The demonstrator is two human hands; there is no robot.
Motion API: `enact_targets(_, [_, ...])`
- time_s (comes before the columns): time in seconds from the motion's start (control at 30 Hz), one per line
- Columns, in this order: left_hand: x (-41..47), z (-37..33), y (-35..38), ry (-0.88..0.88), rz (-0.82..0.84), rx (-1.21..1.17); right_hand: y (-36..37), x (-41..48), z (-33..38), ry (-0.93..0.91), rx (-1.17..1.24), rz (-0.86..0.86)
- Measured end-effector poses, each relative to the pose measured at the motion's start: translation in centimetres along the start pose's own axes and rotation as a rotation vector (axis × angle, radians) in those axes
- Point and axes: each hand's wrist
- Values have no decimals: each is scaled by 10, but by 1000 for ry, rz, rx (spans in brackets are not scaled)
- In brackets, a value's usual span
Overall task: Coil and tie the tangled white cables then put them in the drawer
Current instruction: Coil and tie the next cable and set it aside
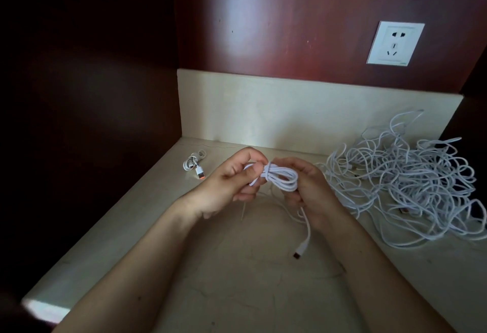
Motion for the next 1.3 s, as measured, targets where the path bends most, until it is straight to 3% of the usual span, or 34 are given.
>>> enact_targets(0.17, [5,5,-6,64,-203,65,9,3,-19,-91,-292,52])
enact_targets(0.3, [6,12,-16,125,-328,287,15,2,-25,-252,-561,153])
enact_targets(0.4, [3,17,-23,157,-312,502,17,1,-24,-393,-642,108])
enact_targets(0.53, [0,22,-22,87,-145,646,9,3,-14,-457,-597,-25])
enact_targets(0.7, [3,14,-8,83,-27,442,-9,15,-8,-406,-539,-217])
enact_targets(0.9, [5,9,0,102,-46,143,-11,13,-10,-149,-261,-149])
enact_targets(1.0, [6,10,-3,92,-155,82,-5,12,-21,-231,-468,-53])
enact_targets(1.13, [6,17,-13,26,-350,239,4,13,-30,-364,-744,83])
enact_targets(1.3, [2,24,-23,103,-311,588,5,4,-26,-506,-1004,-3])
Point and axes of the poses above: each hand's wrist, its own x-axis towards the middle knuckle, its own y-axis out of the palm, z = x × y, and after that the axes turned 8 degrees about y, right-handed
